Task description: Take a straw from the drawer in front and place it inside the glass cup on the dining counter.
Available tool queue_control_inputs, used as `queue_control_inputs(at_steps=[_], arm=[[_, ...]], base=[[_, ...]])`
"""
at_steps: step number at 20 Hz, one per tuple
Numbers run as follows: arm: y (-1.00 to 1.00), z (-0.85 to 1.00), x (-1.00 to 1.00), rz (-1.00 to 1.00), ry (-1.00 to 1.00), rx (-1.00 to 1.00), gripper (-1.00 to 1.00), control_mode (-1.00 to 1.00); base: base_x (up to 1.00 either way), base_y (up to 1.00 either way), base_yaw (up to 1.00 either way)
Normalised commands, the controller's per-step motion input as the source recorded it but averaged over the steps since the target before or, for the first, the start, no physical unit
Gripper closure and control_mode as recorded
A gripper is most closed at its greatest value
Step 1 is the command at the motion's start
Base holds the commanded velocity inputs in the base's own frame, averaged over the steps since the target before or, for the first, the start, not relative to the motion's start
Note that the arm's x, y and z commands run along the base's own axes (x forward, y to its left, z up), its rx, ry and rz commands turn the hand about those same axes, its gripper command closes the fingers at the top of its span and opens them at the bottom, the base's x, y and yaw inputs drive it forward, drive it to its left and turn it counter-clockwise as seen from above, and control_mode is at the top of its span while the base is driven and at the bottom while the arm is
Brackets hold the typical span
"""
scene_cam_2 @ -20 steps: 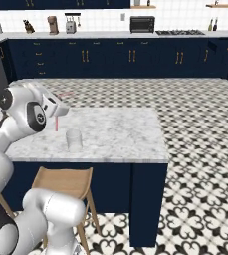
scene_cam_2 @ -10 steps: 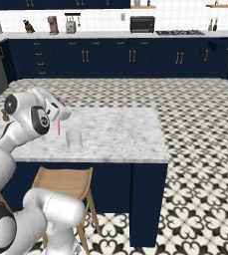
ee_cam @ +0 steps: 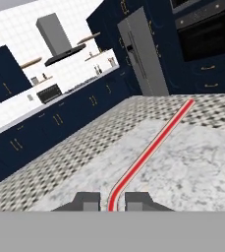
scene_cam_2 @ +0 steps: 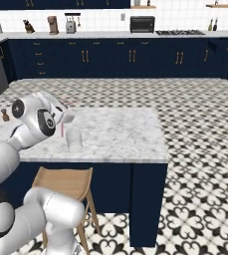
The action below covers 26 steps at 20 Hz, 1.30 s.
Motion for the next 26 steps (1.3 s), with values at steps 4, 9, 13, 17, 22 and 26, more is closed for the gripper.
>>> queue_control_inputs(at_steps=[4,9,13,17,22,26], arm=[[0.00,-0.23,0.20,0.00,0.00,0.00,1.00,-1.00],[0.00,-0.24,0.18,0.00,0.00,0.00,1.00,-1.00],[0.05,-0.19,0.09,0.00,0.00,0.00,1.00,-1.00],[0.09,-0.19,0.08,0.00,0.00,0.00,1.00,-1.00],[0.07,-0.22,0.04,0.00,0.00,0.00,1.00,-1.00],[0.01,-0.17,0.00,0.00,0.00,0.00,1.00,-1.00]], base=[[0.00,0.00,0.00],[0.00,0.00,0.00],[0.00,0.00,0.00],[0.00,0.00,0.00],[0.00,0.00,0.00],[0.00,0.00,0.00]])
